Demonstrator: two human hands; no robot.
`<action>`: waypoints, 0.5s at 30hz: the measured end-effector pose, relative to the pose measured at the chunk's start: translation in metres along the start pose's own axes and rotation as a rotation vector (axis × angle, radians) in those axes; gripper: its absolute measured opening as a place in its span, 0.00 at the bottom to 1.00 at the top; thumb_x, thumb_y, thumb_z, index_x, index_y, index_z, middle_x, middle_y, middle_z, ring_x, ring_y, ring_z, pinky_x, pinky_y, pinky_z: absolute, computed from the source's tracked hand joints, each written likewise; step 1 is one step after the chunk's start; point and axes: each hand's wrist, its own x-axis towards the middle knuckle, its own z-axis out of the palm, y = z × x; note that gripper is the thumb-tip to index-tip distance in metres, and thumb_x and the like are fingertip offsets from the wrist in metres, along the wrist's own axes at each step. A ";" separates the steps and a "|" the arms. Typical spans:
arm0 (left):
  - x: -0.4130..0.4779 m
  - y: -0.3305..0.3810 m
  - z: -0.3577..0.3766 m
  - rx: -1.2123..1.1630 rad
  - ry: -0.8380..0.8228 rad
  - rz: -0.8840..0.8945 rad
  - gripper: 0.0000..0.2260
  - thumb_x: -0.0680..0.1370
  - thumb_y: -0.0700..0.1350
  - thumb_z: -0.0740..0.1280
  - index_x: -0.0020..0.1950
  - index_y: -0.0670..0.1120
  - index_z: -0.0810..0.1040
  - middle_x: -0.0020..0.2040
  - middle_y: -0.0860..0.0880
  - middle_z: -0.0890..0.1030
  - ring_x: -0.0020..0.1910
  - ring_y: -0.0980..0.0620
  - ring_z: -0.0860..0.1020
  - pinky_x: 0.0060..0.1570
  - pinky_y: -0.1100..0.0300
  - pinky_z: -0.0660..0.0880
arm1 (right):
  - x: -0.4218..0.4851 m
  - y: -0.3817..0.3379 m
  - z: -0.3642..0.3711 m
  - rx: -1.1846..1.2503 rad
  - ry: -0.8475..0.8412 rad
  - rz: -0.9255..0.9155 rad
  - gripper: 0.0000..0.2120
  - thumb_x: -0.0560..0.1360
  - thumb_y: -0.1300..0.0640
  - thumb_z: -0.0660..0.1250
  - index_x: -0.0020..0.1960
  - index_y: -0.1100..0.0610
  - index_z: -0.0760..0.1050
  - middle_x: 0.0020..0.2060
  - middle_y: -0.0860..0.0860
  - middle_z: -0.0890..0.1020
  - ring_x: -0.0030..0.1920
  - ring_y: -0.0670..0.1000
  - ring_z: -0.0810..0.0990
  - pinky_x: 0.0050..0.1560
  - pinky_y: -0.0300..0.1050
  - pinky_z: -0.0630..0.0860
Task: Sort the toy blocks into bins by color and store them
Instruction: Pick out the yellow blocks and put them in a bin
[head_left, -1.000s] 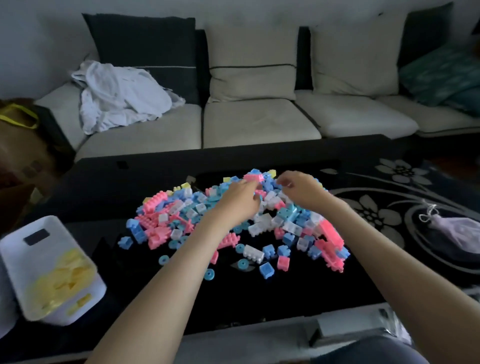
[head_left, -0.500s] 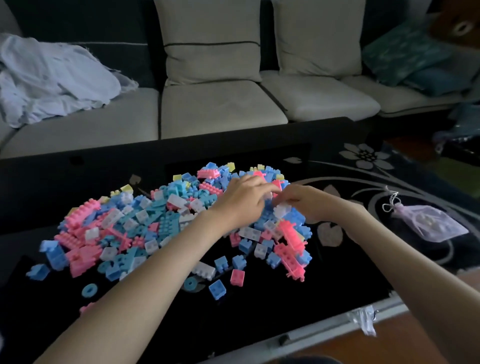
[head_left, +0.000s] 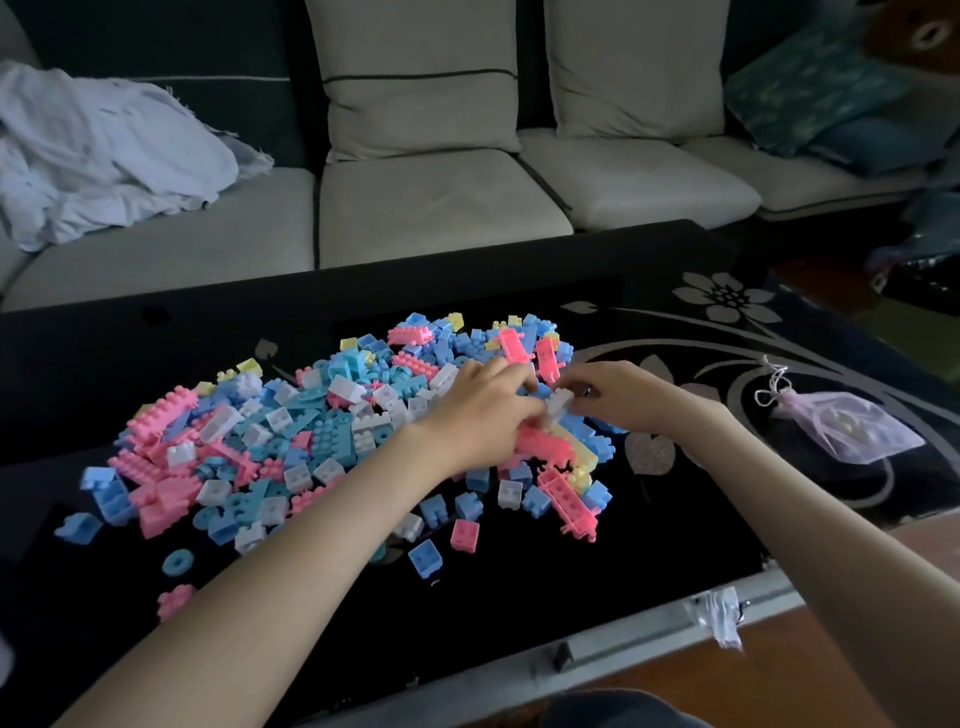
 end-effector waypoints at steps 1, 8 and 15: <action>0.000 0.000 -0.001 0.021 -0.011 -0.029 0.12 0.78 0.40 0.60 0.55 0.51 0.79 0.67 0.50 0.67 0.67 0.49 0.60 0.64 0.53 0.53 | 0.001 0.002 0.001 0.006 0.003 0.004 0.06 0.77 0.54 0.63 0.54 0.50 0.74 0.45 0.47 0.77 0.46 0.50 0.77 0.49 0.46 0.75; 0.006 0.017 -0.006 -0.033 0.148 0.015 0.11 0.77 0.42 0.59 0.51 0.49 0.80 0.51 0.52 0.76 0.56 0.51 0.69 0.58 0.57 0.57 | 0.003 0.002 0.005 -0.046 0.079 0.013 0.03 0.77 0.55 0.62 0.46 0.51 0.73 0.42 0.46 0.76 0.44 0.49 0.76 0.45 0.43 0.73; 0.019 0.034 0.002 0.110 -0.049 0.086 0.14 0.77 0.54 0.59 0.59 0.54 0.76 0.56 0.52 0.76 0.58 0.50 0.65 0.62 0.51 0.56 | 0.002 0.000 0.003 0.029 0.104 0.096 0.03 0.75 0.53 0.65 0.44 0.50 0.71 0.44 0.49 0.77 0.43 0.50 0.76 0.47 0.47 0.76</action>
